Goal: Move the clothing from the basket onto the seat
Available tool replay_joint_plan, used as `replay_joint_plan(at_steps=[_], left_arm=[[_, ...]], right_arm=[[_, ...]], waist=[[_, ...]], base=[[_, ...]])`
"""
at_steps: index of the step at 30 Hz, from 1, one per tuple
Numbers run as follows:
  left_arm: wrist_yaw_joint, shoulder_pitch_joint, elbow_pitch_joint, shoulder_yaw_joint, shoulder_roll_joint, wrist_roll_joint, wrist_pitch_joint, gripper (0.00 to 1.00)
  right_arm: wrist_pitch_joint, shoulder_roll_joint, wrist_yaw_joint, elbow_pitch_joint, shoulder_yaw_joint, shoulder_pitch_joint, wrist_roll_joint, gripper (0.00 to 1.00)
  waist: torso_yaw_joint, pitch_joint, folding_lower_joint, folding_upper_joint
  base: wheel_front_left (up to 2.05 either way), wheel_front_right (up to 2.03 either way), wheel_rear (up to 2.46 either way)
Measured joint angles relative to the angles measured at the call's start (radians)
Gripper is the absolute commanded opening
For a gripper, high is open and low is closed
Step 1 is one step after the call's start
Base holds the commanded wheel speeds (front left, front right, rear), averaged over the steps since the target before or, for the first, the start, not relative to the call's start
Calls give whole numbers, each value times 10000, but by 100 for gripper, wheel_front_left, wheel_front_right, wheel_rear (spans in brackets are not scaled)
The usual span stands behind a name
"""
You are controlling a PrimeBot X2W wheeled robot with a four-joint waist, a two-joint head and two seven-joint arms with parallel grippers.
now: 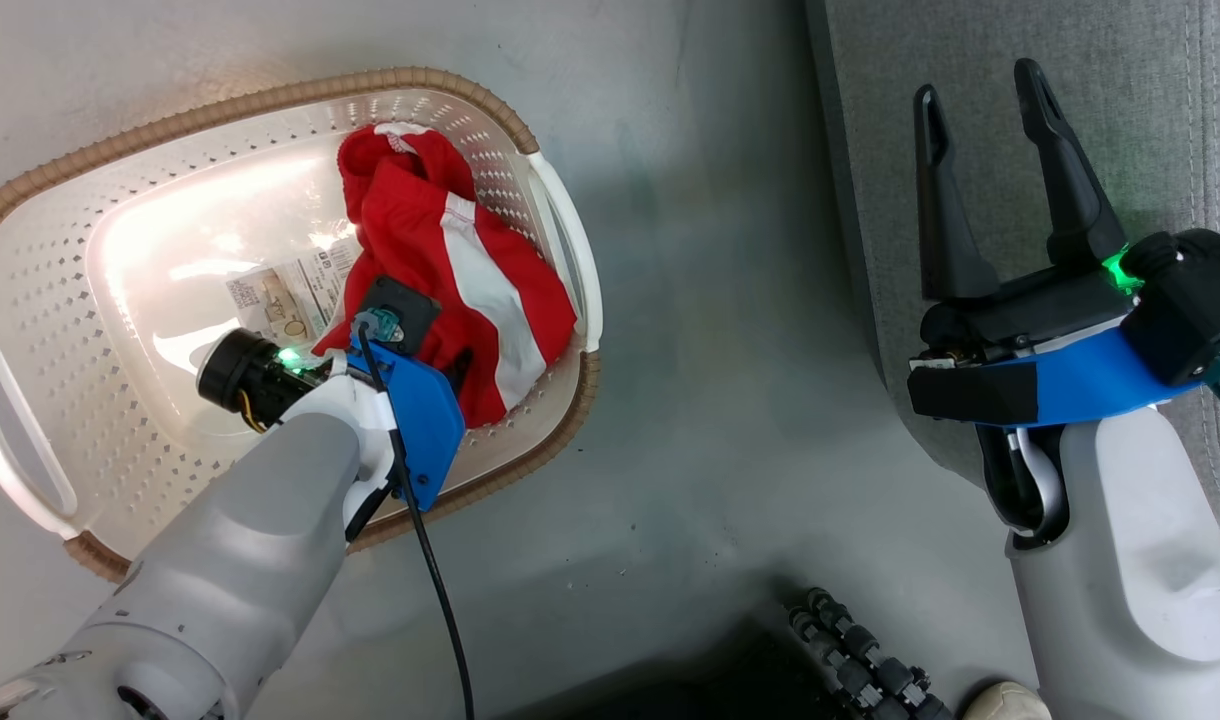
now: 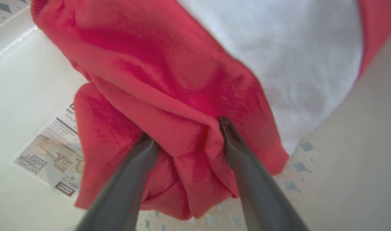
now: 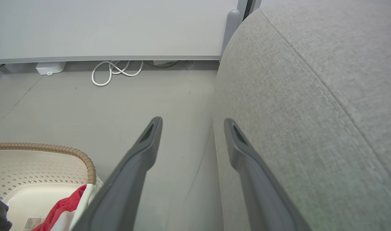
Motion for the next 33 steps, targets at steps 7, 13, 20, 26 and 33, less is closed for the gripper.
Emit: replay_joint_plan(at_steps=[7, 13, 20, 26, 33], left_arm=[[0, -107, 44, -82, -67, 205, 2, 0], [0, -105, -15, -111, -144, 226, -4, 0], [0, -51, -385, -119, -270, 351, -472, 0], [0, 131, -723, -123, -364, 635, -1049, 0], [0, 312, -978, -123, -625, 617, -1852, 0]], right_arm=[[0, 0, 0, 35, 8, -155, 73, 100], [0, 0, 0, 107, -36, -158, 69, 100], [0, 2, 0, 178, -153, -149, -56, 100], [0, 4, 0, 345, -217, -111, -199, 100], [0, 6, 0, 560, -286, 147, -412, 100]], waist=[[26, 51, 0, 0], [86, -111, -1, 0], [273, -483, 0, 0], [534, -1006, -1, 0], [941, -1877, -1, 0]], base=[[0, 0, 0], [0, 0, 0], [0, 0, 0], [0, 0, 0], [0, 0, 0]])
